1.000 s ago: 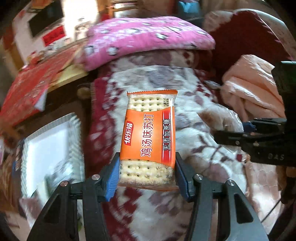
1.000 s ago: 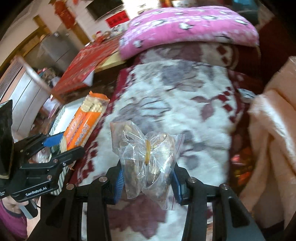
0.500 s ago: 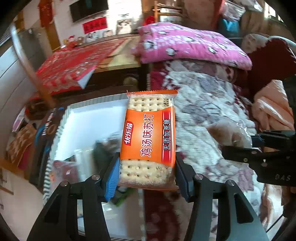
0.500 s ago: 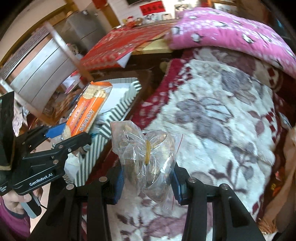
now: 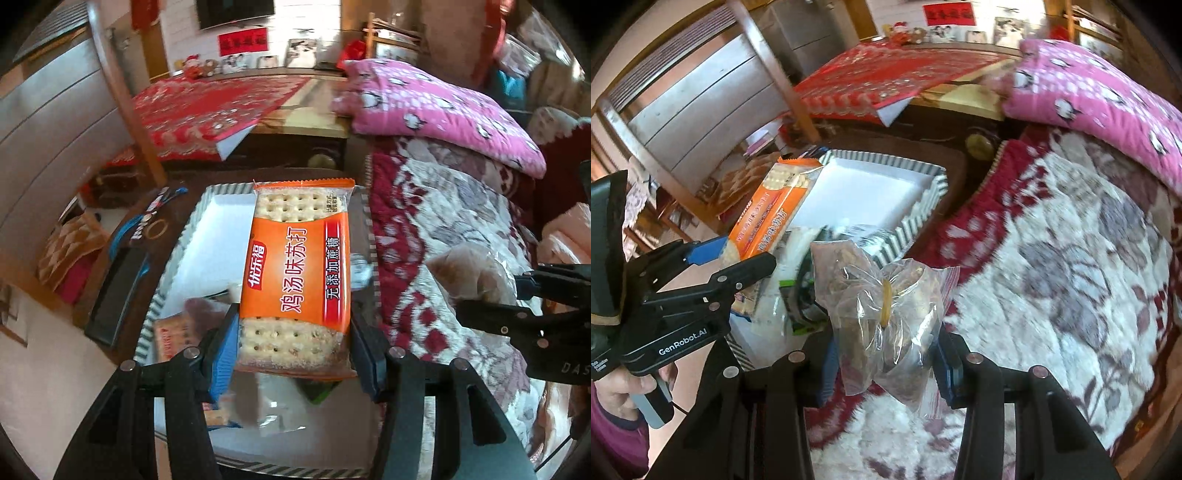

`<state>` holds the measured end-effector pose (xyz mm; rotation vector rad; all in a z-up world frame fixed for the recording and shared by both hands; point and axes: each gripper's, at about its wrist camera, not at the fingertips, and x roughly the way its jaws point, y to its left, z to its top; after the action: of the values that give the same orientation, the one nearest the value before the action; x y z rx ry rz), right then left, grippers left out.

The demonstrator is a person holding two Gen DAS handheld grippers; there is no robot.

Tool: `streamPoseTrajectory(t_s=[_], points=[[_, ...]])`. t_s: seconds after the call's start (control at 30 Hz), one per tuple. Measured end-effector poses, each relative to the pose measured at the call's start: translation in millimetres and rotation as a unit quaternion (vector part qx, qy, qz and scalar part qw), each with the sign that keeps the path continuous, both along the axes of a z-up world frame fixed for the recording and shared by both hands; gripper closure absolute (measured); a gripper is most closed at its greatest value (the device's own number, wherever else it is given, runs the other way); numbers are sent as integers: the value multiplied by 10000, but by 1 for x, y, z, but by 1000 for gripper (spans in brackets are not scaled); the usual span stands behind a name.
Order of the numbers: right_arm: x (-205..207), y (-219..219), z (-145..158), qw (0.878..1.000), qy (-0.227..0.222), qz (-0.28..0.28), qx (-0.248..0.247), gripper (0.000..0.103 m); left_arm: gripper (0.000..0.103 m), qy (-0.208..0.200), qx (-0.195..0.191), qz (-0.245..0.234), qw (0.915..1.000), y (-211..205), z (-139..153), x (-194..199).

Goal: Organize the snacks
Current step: 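Carry the cracker packet with the left tool while the right tool carries the clear bag to the tray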

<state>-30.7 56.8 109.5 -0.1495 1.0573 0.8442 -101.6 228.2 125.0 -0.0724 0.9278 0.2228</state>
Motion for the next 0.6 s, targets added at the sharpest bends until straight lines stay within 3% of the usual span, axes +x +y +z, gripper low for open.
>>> streamPoseTrajectory(t_s=[0.27, 0.6], points=[[-8, 48, -2, 9988, -51, 459, -147, 57, 49, 70, -110, 467, 9988, 42, -6, -13], [2, 103, -27, 9953, -44, 826, -513, 57, 49, 202, -164, 700, 9972, 58, -21, -19]])
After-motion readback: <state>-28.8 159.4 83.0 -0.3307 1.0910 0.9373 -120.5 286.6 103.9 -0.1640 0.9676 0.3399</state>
